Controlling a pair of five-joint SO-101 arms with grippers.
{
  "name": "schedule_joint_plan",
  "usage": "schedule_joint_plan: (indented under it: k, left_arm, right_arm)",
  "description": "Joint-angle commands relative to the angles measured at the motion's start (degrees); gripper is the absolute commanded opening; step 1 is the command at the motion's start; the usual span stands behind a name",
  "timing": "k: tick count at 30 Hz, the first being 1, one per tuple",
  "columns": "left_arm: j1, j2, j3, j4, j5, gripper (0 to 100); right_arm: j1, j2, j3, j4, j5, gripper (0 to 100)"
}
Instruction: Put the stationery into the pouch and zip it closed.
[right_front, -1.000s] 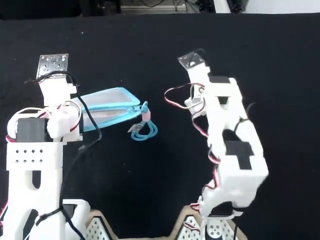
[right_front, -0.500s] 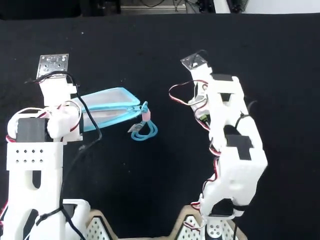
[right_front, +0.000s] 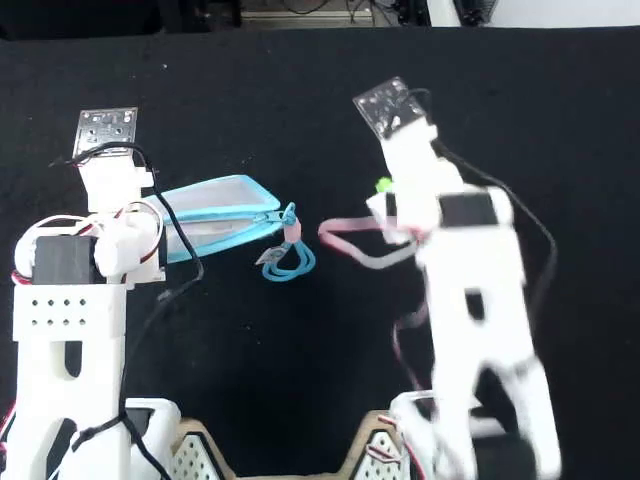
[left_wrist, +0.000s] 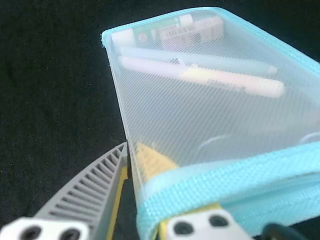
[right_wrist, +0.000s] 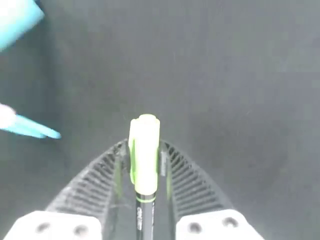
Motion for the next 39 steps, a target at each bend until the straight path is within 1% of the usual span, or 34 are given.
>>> schedule_joint_plan:
  k: [1, 4, 8, 13, 18, 22, 30, 36, 39]
  left_arm:
    - [0.0, 0.6, 2.1, -0.1, 0.1, 3]
    - [0.0, 0.6, 2.2, -0.1, 0.1, 3]
    - [0.0, 0.6, 2.2, 0.0, 0.1, 3]
    - [0.0, 0.6, 2.2, 0.1, 0.1, 3]
    - [0.0, 0.6, 2.2, 0.1, 0.1, 3]
    - [0.0, 0.6, 2.2, 0.1, 0.2, 3]
    - [0.0, 0.6, 2.2, 0.0, 0.3, 3]
    - [0.0, 0.6, 2.2, 0.1, 0.3, 3]
    - [0.0, 0.6, 2.2, 0.1, 0.3, 3]
  right_arm:
    - [-5.2, -16.7, -3.5, 3.3, -5.5, 1.1]
    - [-11.7, -25.7, -3.3, 1.2, -9.9, 1.1]
    - [-21.1, -35.6, -0.1, -6.9, -14.8, 1.1]
    - [-30.7, -45.8, 5.8, -18.9, -15.6, 1.1]
    - [-37.3, -52.4, 13.6, -30.8, -15.4, 1.1]
    - [-39.3, -53.6, 20.4, -41.1, -15.5, 1.1]
    - [-39.4, -52.6, 36.0, -58.0, -15.1, 1.1]
    - [-39.4, -52.3, 39.9, -70.1, -15.5, 1.1]
    - [-39.4, -52.1, 40.5, -72.1, -15.5, 1.1]
